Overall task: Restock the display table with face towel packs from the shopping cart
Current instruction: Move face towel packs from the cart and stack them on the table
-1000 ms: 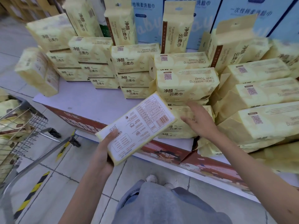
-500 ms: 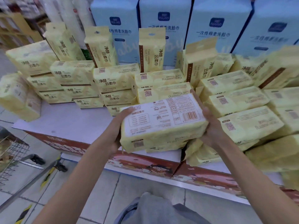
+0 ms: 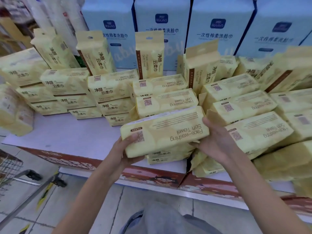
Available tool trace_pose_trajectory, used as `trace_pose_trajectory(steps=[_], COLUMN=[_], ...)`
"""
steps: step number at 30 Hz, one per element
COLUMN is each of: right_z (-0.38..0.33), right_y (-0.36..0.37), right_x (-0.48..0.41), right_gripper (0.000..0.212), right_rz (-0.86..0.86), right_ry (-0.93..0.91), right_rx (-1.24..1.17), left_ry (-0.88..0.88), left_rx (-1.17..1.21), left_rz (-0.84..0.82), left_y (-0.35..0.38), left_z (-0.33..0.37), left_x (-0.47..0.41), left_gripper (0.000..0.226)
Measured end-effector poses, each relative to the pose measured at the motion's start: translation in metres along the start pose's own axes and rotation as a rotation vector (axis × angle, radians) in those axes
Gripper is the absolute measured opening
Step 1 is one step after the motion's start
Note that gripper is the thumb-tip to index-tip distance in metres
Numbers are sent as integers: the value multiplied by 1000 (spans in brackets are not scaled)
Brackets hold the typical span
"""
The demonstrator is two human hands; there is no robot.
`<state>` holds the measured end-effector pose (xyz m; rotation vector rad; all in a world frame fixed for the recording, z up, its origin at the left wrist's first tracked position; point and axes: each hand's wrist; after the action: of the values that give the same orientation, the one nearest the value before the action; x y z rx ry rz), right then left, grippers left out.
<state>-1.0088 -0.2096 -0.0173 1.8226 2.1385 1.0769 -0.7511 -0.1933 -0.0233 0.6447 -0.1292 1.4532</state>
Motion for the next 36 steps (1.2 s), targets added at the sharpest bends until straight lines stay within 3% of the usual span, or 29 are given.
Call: trace_pose_trajectory(steps=[2,5,8,13,20,29,36], right_z=[13,27,31,30,23,33,39], right_y=[-1,-2,1,9,6,0,-6], right_x=[-10,-22,-30,-42,-54,-55,-57], right_gripper=[72,48,40,16,33,32,46], right_rz=[192,388,488,599,817,784,790], right_ry=[-40,-49,-49,-96,-189,-181,-132], right_rx=[86,59,61,31,0,34,82], left_ry=[-100,-186,-225,-224,-245,-219,-238], left_rx=[27,36,68,88,64,70,99], left_rz=[44,89,117,177,84,68,93], left_y=[6,12,14,19,32,26,29], left_z=[-2,-2,-2,-3,-5,-16,-18], left_x=[-5,-14,-27,-42,-54,-60,-59], left_gripper=[33,30,34,20,27,20,27])
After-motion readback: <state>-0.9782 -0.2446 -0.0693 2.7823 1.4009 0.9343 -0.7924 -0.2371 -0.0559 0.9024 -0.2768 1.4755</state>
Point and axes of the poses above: each hand's wrist, its own x-axis away from the middle knuckle, its own y-axis out of the palm, z = x × y, and after that the axes turned 1 degree about -y, right-handed
